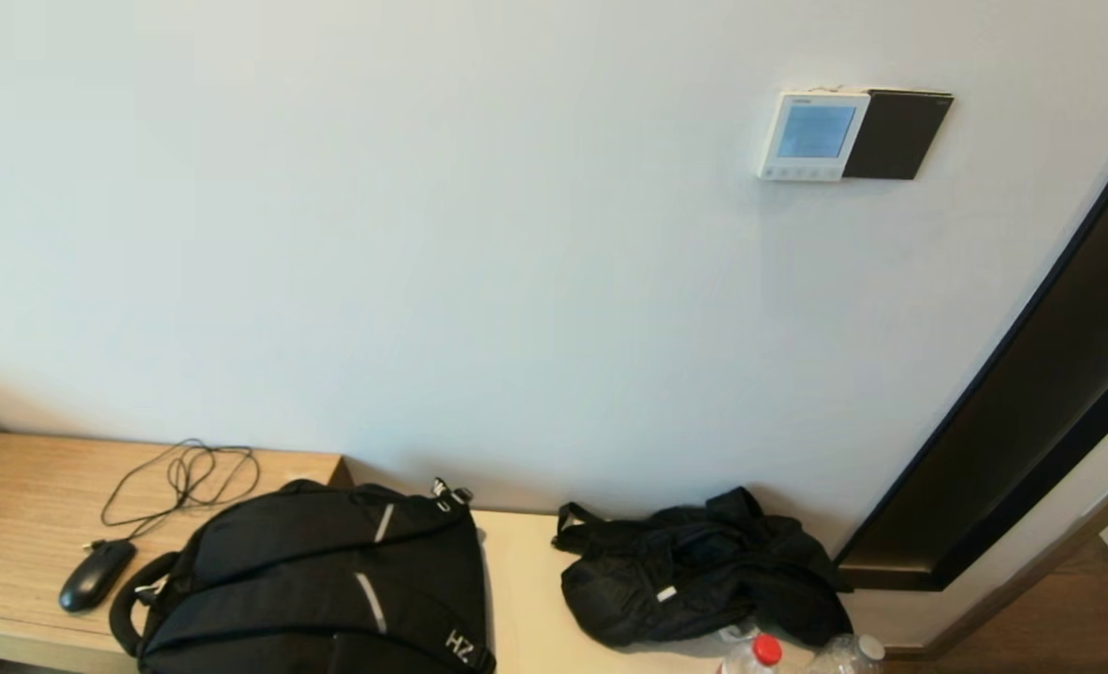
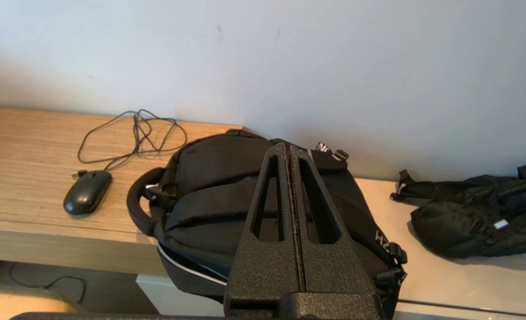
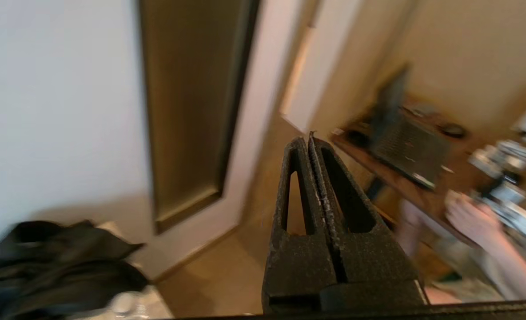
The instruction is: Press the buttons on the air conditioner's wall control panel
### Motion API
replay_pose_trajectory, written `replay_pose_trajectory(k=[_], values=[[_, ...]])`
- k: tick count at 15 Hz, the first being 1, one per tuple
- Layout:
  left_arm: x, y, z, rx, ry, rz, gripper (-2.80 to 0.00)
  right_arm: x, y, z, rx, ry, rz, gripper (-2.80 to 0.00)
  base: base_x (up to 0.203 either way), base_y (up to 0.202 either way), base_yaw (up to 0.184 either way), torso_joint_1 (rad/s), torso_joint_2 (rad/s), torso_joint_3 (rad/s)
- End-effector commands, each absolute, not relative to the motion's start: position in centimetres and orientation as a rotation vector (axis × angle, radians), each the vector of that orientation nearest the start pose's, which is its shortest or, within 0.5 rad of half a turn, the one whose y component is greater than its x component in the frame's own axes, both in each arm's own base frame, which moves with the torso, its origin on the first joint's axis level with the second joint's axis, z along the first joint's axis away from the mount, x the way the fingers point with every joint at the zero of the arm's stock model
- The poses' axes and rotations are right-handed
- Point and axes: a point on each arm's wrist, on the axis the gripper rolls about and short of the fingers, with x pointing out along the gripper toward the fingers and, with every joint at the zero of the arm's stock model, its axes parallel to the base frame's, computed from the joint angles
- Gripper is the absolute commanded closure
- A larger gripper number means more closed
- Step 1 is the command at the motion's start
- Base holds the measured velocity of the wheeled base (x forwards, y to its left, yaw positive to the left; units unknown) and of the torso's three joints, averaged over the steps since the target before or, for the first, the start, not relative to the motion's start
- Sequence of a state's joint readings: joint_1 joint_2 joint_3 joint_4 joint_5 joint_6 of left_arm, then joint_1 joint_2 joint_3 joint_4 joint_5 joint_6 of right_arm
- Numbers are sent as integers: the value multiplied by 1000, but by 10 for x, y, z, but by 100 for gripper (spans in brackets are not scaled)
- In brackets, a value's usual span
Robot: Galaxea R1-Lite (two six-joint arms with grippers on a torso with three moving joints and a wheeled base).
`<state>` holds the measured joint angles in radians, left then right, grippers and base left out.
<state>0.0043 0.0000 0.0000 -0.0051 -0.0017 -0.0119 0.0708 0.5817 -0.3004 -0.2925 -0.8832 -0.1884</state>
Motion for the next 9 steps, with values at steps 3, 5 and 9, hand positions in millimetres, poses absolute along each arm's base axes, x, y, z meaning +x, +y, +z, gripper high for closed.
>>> replay_pose_trajectory(k=[3, 5, 9], values=[[-23, 0, 76, -12, -5, 3, 0, 3, -16, 158, -165, 6, -785, 0, 0, 0, 0, 0, 0, 0], [-23, 0, 76, -12, -6, 3, 0, 0, -12, 147, -185, -32, -547, 0, 0, 0, 0, 0, 0, 0], [-23, 0, 76, -12, -6, 3, 0, 0, -4, 115, -213, -23, -184, 0, 0, 0, 0, 0, 0, 0]])
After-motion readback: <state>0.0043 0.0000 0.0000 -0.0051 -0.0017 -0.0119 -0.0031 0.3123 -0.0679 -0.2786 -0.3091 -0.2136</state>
